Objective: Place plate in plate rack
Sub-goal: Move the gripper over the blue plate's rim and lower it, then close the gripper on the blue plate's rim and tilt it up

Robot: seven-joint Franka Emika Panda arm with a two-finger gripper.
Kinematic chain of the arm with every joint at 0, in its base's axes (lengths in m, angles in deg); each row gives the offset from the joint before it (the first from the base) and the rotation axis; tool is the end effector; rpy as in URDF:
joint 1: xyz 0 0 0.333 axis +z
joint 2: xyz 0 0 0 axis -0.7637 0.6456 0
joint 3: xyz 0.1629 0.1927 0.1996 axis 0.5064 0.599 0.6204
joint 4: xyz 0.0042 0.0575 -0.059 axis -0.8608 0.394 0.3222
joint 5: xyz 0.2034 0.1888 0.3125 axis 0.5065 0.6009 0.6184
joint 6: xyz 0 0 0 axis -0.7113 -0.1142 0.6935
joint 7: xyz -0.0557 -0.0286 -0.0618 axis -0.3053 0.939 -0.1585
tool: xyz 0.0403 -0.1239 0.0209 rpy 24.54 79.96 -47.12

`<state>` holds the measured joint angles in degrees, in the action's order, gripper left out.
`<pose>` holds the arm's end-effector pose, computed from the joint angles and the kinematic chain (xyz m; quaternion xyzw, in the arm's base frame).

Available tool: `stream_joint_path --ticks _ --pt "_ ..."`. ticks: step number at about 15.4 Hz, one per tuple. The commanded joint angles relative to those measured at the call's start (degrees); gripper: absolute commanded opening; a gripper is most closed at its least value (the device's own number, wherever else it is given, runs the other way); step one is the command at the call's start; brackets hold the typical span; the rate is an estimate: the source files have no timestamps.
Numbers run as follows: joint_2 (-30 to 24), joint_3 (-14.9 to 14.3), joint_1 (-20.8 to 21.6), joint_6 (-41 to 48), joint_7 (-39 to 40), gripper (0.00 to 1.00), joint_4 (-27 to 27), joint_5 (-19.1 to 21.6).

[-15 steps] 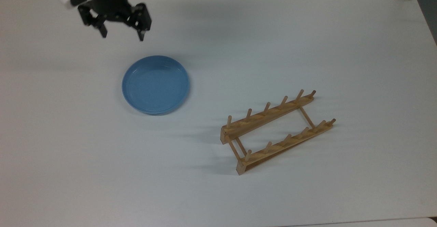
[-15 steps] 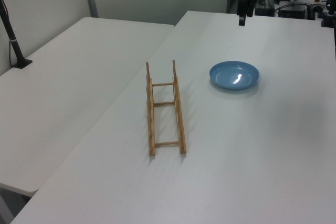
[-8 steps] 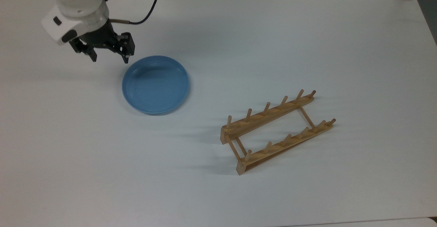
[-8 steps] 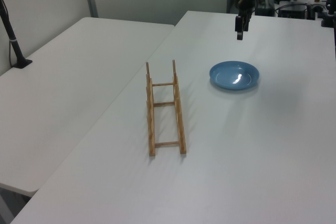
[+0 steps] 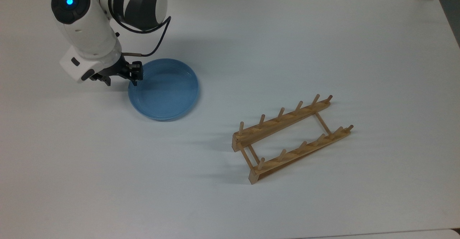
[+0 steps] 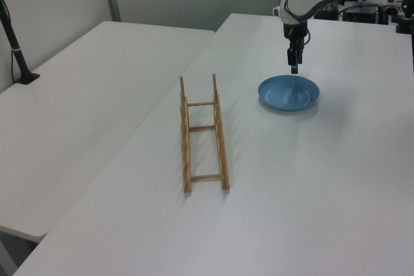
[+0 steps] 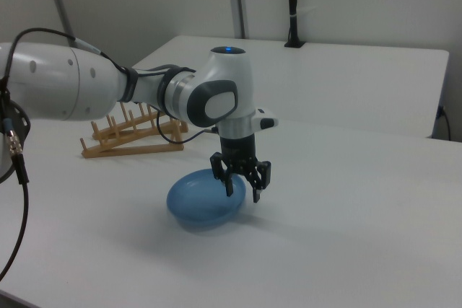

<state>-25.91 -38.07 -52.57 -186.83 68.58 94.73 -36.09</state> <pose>0.6595 -0.1793 0.3167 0.9978 0.0302 -0.0530 0.0242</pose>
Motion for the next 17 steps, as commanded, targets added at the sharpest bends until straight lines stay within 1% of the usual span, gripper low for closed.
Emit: stream_joint_path --ticks 1,3,5,13,15,17 --pt "1.1 -0.6 0.7 -2.1 1.5 0.69 -0.1 1.1" --pt "1.7 -0.6 0.7 -2.6 1.4 0.68 0.0 1.1" --pt "1.9 -0.6 0.8 -2.7 1.4 0.63 -0.1 1.1" --pt "2.3 -0.5 1.1 -2.7 1.1 0.32 -0.1 1.3" --pt "2.3 -0.5 1.1 -2.7 1.1 0.31 -0.1 1.2" --pt "2.3 -0.5 1.2 -2.7 1.2 0.27 -0.1 1.2"
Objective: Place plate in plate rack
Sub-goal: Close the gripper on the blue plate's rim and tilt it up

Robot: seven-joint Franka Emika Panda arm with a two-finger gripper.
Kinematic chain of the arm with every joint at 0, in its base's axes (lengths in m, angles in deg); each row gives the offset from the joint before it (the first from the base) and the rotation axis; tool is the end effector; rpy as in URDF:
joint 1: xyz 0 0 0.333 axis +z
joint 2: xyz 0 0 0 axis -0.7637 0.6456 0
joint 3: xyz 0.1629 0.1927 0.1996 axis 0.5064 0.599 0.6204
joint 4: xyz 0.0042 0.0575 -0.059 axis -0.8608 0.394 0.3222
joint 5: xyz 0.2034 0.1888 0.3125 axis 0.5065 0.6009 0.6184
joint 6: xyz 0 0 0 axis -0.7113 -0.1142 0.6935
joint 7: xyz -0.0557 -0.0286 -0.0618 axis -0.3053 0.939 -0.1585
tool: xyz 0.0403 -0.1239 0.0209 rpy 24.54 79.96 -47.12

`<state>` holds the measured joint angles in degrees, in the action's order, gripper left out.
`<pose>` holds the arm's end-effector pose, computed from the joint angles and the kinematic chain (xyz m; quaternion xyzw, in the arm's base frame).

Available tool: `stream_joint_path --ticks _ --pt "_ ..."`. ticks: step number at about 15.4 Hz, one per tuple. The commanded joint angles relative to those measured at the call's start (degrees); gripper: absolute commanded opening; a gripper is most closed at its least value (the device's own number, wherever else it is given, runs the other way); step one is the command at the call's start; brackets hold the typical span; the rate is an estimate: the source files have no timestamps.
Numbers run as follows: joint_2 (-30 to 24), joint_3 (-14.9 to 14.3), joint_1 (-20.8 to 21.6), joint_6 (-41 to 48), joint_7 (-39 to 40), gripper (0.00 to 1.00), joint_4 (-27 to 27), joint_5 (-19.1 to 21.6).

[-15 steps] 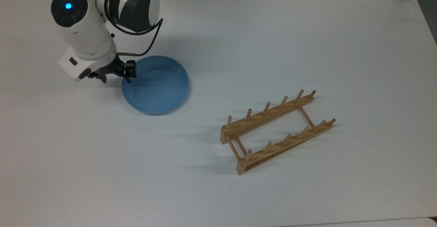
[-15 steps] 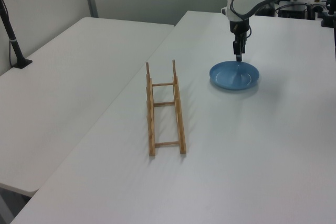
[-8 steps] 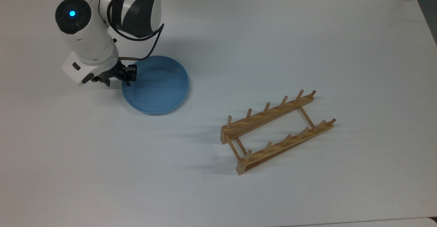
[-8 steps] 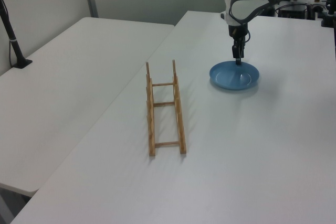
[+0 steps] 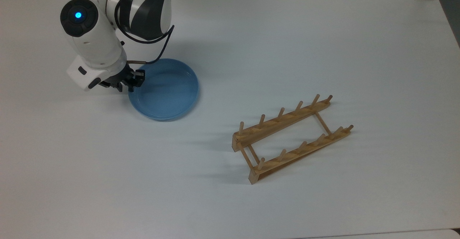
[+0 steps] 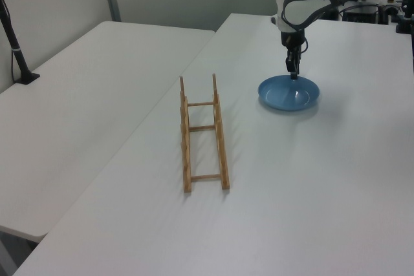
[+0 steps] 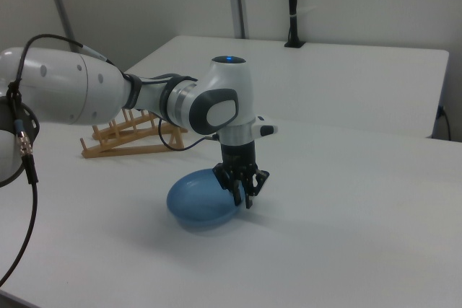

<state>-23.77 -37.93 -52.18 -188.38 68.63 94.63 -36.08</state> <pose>0.6642 -0.1741 0.2944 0.9973 0.0362 -0.0577 0.0268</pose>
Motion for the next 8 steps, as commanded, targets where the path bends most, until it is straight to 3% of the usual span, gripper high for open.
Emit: stream_joint_path --ticks 1,8 --pt "0.2 -0.7 0.8 -1.2 1.2 0.24 0.1 1.2" --pt "0.2 -0.7 0.8 -1.2 1.3 0.05 0.1 1.2"
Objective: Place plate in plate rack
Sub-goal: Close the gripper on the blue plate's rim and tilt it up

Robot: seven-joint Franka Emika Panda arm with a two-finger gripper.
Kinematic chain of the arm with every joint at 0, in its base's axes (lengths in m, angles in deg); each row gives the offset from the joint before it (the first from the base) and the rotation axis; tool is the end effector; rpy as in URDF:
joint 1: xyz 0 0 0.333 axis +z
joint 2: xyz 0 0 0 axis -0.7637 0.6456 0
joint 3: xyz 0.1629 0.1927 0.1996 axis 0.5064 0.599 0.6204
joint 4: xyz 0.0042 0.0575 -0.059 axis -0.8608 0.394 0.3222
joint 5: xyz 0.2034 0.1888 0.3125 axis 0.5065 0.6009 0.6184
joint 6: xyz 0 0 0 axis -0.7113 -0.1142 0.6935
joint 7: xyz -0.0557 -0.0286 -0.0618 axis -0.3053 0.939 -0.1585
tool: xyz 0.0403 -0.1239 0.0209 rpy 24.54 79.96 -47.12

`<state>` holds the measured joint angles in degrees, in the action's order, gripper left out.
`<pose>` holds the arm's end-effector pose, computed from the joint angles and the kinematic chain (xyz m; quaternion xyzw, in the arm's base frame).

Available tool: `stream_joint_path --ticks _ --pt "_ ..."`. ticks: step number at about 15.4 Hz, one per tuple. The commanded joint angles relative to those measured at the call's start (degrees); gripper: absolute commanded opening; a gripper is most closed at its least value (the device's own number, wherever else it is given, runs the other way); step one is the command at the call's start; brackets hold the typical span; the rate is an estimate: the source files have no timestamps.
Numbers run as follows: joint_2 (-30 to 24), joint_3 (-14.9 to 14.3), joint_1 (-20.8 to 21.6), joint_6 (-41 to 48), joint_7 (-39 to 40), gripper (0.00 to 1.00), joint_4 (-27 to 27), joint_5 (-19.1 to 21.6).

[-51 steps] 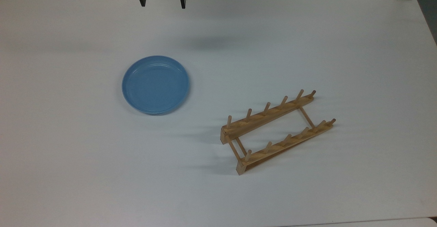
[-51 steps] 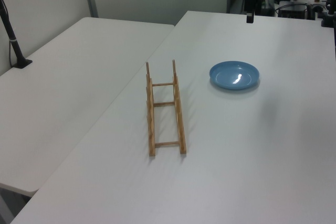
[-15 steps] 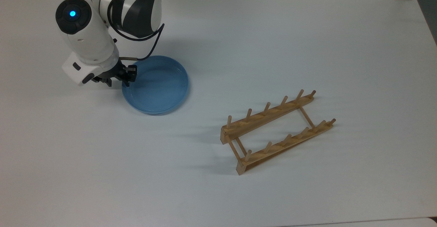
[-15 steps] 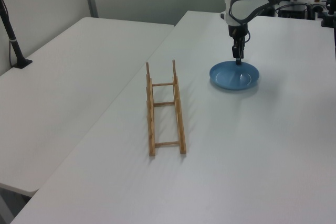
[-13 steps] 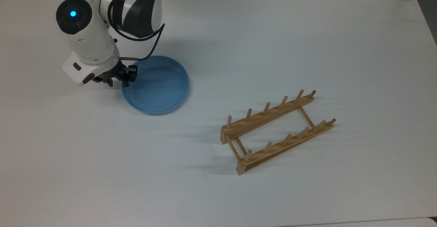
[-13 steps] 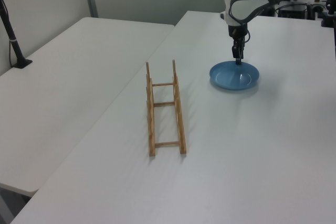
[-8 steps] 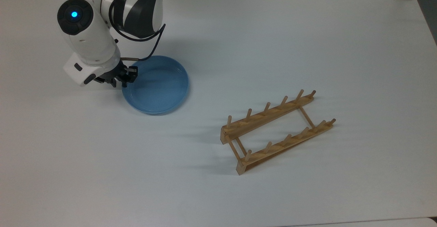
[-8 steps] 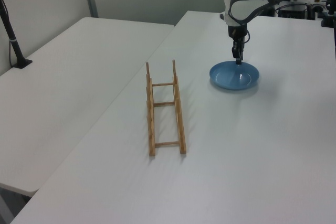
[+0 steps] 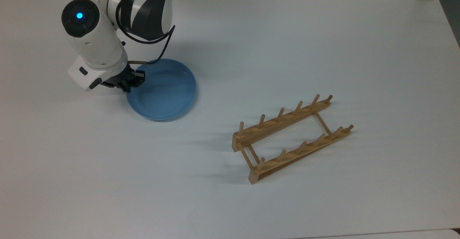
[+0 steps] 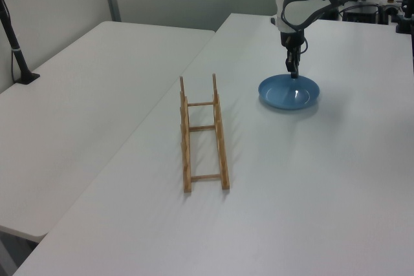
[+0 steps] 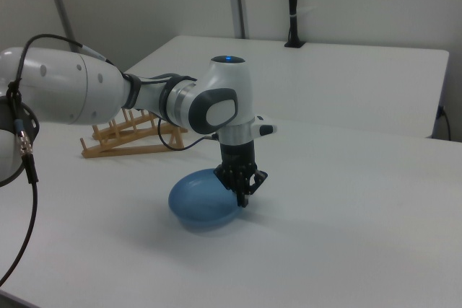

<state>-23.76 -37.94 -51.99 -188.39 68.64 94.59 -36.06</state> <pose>0.6650 -0.1720 0.2947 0.9973 0.0379 -0.0573 0.0269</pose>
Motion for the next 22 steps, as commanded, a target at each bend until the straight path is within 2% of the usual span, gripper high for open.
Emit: stream_joint_path --ticks 1,3,12,22 --pt "0.1 -0.6 0.6 -1.1 1.3 0.05 0.2 1.1" --pt "0.1 -0.6 0.6 -1.1 1.3 0.0 0.2 1.1" --pt "-0.1 -0.6 0.6 -1.1 1.2 0.0 0.1 1.2" --pt "-3.8 -0.6 0.7 -0.1 1.1 0.0 -0.3 3.5"
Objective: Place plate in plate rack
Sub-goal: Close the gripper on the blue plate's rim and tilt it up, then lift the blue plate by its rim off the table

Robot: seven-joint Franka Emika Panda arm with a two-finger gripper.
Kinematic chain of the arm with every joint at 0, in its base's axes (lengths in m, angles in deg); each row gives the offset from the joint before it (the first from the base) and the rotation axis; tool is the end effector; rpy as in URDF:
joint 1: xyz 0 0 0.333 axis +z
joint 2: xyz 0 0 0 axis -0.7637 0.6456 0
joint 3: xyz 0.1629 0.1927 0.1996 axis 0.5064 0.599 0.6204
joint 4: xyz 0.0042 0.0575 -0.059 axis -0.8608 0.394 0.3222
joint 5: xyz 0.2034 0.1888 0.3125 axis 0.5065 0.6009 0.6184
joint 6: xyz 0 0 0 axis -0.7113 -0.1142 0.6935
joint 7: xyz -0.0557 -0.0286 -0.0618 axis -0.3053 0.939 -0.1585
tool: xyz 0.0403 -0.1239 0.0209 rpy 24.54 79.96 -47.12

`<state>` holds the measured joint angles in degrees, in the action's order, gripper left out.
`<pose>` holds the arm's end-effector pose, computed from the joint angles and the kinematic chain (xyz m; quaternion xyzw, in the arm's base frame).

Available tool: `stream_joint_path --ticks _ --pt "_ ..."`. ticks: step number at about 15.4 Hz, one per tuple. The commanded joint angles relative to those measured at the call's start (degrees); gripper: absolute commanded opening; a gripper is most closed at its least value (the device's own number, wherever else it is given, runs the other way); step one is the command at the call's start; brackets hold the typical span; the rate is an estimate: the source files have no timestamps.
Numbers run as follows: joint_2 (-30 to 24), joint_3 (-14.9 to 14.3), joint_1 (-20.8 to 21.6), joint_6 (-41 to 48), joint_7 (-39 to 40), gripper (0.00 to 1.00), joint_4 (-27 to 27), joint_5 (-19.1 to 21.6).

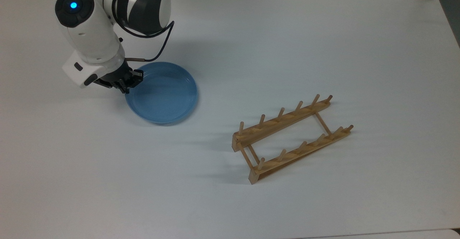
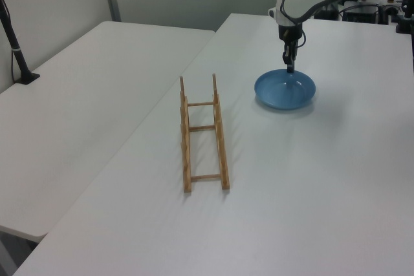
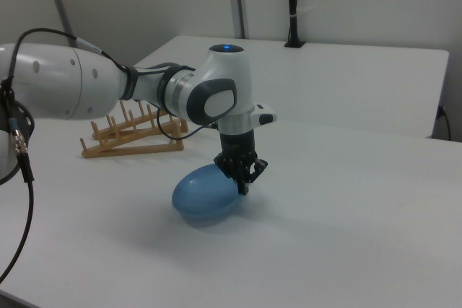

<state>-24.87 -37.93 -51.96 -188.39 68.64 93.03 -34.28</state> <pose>0.6739 -0.1697 0.3204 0.9989 0.0316 -0.0303 0.0185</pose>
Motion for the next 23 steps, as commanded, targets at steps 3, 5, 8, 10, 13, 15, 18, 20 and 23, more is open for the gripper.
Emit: stream_joint_path --ticks 3,5,8,10,13,15,18,20,23 --pt "-4.5 -0.8 0.7 2.2 1.4 0.0 1.0 2.3" --pt "-5.3 -0.9 0.7 2.5 1.5 0.0 0.9 3.9" --pt "-6.2 -1.1 0.6 3.1 1.5 0.0 0.9 4.4" --pt "-7.0 -1.2 0.7 4.4 1.5 0.0 0.0 4.5" --pt "-8.1 -1.4 0.7 9.5 1.5 0.0 -3.7 7.2" --pt "-9.0 -1.4 0.7 10.6 1.4 0.0 -4.8 7.6" --pt "-11.3 -1.4 0.9 10.5 1.2 0.0 -4.9 7.5" --pt "-12.9 -2.1 2.6 10.0 1.0 0.0 -5.2 7.4" --pt "-13.9 -8.5 8.9 9.9 0.9 0.0 -8.4 8.2"
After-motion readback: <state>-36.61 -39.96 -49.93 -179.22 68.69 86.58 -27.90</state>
